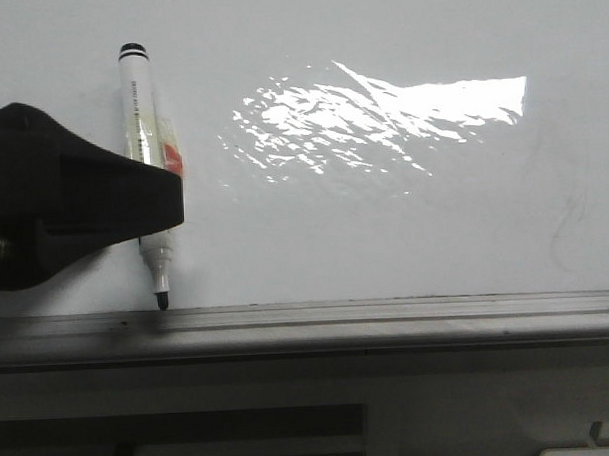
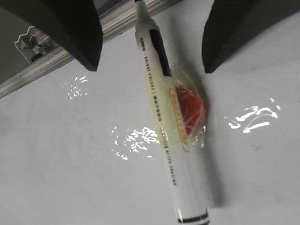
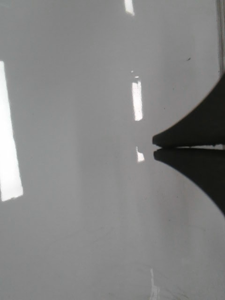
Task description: Write number 9 on whiteboard
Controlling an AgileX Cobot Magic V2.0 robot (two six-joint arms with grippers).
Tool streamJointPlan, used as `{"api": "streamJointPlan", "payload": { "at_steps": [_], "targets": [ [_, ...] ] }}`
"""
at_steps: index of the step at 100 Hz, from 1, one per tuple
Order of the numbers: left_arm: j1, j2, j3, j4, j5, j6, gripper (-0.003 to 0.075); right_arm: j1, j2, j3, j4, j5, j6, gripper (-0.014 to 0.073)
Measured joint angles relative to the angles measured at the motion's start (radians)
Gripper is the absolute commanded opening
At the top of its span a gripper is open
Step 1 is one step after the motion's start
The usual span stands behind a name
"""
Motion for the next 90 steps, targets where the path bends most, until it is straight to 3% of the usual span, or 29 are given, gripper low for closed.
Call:
{"api": "streamJointPlan", "payload": {
  "at_steps": [90],
  "targets": [
    [-0.003,0.077,-0.005,0.013,-0.031,-0.033,0.0398,0.0,0.0,0.0,0.0,0.0,0.0,-0.0061]
  ]
}}
